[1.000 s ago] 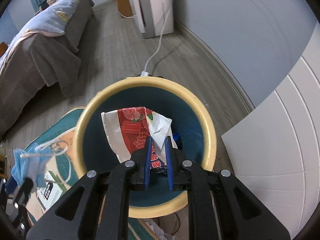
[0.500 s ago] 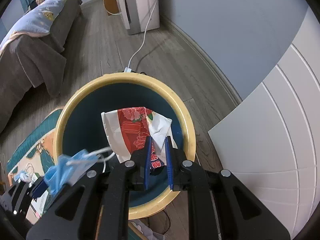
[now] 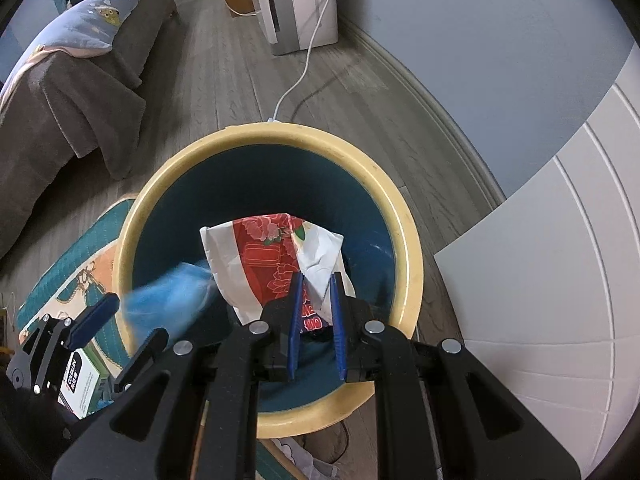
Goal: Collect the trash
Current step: 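Carry the mask and wrapper over the wastebasket and open both tools, then move both tools back toward the remaining trash on the cushion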
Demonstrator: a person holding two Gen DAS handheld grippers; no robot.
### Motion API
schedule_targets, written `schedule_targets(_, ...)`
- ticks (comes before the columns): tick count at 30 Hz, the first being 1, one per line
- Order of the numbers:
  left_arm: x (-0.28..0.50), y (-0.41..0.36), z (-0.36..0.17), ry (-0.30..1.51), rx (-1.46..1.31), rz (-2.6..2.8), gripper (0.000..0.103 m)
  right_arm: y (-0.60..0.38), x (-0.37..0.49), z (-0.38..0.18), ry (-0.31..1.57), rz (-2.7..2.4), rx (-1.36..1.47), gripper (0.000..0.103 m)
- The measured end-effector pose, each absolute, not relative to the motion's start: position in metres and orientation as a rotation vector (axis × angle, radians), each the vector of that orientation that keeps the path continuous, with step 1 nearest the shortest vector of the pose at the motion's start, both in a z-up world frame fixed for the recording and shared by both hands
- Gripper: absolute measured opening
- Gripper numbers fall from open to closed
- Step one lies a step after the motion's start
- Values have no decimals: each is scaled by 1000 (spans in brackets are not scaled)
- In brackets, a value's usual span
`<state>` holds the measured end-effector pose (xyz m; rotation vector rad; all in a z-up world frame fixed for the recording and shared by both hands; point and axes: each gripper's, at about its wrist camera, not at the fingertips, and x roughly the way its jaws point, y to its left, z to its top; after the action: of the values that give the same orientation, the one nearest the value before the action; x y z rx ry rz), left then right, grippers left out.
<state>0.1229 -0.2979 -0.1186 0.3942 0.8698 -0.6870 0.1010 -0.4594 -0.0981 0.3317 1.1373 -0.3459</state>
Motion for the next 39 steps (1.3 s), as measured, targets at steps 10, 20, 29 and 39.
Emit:
schedule_targets(10, 118, -274, -106, 802, 373, -615, 93, -458, 99, -91, 1107, -353, 351, 82)
schedule_targets(20, 118, -237, -86, 787, 367, -514, 95, -426, 101, -57, 1018, -306, 284, 97)
schedule_targets(29, 89, -171, -38, 751, 330, -439, 95, -375, 90, -34, 993, -256, 185, 97)
schedule_targets(39, 48, -66, 5, 736, 268, -279, 98, -306, 64, -16, 967, -187, 183, 97)
